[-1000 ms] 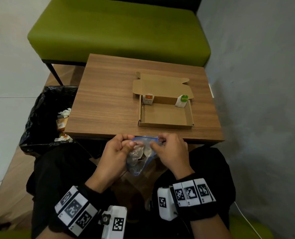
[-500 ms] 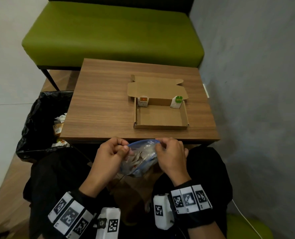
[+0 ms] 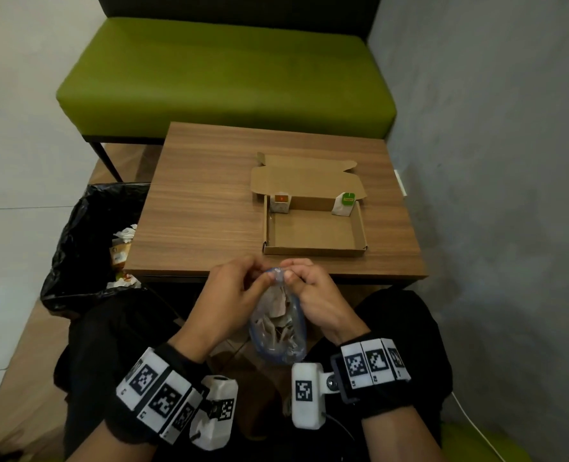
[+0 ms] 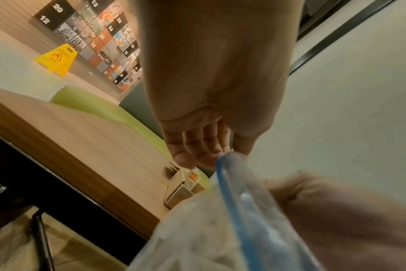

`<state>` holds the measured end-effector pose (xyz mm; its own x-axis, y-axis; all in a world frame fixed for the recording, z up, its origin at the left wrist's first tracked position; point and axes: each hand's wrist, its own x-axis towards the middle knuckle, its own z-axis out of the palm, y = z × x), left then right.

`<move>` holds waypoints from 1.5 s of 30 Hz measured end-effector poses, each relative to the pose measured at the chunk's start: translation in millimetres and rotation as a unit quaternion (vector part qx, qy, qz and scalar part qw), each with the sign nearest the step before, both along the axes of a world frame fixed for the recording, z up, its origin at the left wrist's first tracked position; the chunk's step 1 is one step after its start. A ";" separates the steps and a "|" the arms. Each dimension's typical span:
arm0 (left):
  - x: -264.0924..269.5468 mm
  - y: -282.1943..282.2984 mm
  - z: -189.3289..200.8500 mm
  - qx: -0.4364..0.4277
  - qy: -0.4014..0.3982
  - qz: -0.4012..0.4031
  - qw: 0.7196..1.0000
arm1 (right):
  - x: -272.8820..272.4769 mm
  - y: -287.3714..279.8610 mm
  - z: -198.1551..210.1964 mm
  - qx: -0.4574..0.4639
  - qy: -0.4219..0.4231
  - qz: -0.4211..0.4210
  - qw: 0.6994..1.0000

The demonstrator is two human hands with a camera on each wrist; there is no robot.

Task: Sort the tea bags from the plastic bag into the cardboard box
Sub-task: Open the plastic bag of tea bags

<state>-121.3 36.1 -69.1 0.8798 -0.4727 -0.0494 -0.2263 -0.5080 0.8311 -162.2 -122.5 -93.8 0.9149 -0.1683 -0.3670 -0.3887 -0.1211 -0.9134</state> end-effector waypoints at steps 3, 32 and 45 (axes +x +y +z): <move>0.3 -0.4 -5.6 -0.010 0.012 0.042 0.999 | -0.7 5.6 -4.2 -0.010 -0.018 -0.017 1.000; -7.9 9.2 -25.4 -0.076 0.137 0.126 0.980 | -29.6 6.4 10.1 0.036 -0.011 -0.049 0.998; -13.1 7.5 -12.6 -0.009 -0.018 -0.014 1.000 | -26.8 0.0 7.3 0.168 0.050 -0.059 0.983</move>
<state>-134.4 43.6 -81.7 0.8674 -0.4975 -0.0097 -0.2693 -0.4857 0.8316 -189.0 -122.5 -86.4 0.8524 -0.1252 -0.5077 -0.4721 0.2330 -0.8502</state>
